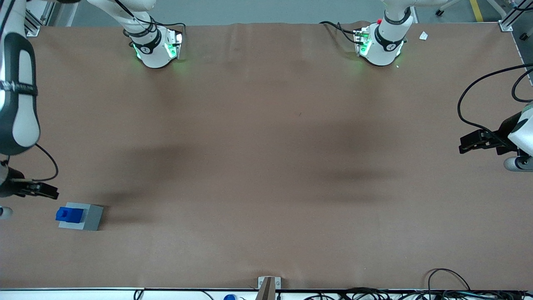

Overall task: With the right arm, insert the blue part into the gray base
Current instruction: 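Move the open right gripper down toward the blue part in the gray base, then lower the right gripper around the blue part and close it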

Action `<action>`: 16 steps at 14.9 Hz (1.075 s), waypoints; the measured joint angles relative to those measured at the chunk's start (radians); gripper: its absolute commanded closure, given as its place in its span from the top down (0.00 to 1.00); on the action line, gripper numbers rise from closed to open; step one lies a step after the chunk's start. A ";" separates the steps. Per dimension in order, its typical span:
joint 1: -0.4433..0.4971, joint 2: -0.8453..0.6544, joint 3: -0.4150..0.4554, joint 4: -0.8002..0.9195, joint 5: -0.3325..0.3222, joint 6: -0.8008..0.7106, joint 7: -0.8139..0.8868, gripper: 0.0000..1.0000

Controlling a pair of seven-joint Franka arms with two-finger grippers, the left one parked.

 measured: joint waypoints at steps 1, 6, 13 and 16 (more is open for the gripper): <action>-0.001 0.037 0.000 0.018 0.003 0.017 -0.001 1.00; -0.003 0.140 0.003 0.051 0.016 0.120 -0.035 1.00; -0.042 0.221 0.003 0.115 0.084 0.154 -0.044 1.00; -0.039 0.227 0.009 0.123 0.088 0.142 -0.044 1.00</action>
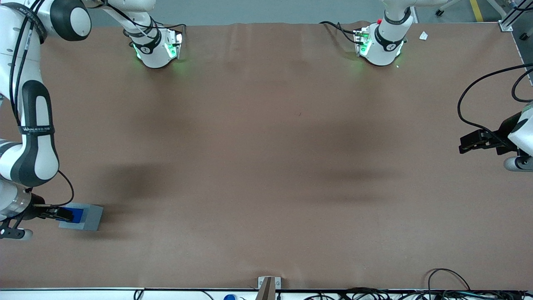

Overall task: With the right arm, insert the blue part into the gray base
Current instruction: 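Lower the right gripper around the blue part and close it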

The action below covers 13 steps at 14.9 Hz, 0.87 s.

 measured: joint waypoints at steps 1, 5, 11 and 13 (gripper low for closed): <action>0.000 0.004 0.001 0.003 0.000 -0.004 0.000 1.00; -0.002 0.033 0.000 0.033 0.001 -0.029 0.000 0.86; -0.003 0.042 0.000 0.048 0.001 -0.048 0.000 0.30; -0.002 0.043 0.000 0.056 0.001 -0.062 0.000 0.07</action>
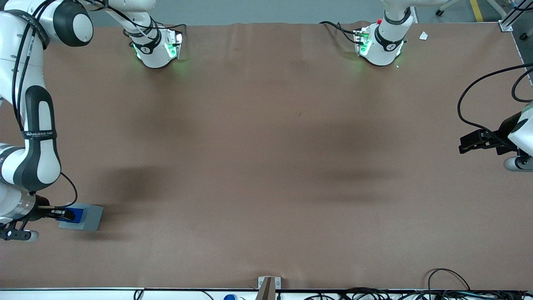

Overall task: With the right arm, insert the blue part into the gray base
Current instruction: 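Lower the right gripper around the blue part and close it, then lift the blue part out of the gray base and carry it beside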

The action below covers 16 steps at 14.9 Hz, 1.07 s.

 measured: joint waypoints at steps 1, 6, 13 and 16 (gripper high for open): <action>0.000 0.000 0.000 0.005 0.000 -0.008 0.000 0.04; 0.001 0.000 0.000 0.037 0.000 -0.031 0.000 0.04; 0.026 0.000 0.008 0.144 0.000 -0.136 0.000 0.01; 0.099 0.001 0.009 0.144 0.000 -0.130 0.057 0.01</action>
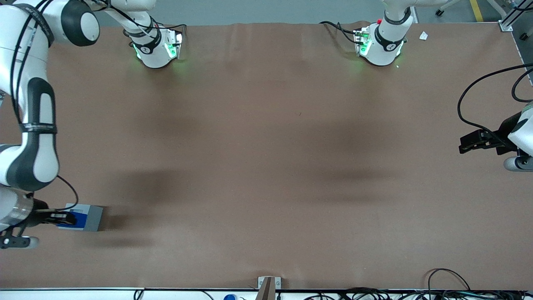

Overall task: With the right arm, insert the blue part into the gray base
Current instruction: 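Lift the blue part out of the gray base and carry it beside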

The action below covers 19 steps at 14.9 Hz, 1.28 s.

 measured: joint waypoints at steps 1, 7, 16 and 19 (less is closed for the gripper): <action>0.029 0.001 0.000 0.000 -0.001 0.002 0.044 0.01; 0.110 0.094 -0.004 -0.005 -0.001 0.054 0.221 0.01; 0.117 0.132 -0.008 -0.013 -0.001 0.060 0.237 0.02; 0.150 0.132 -0.007 -0.014 -0.002 0.057 0.237 0.02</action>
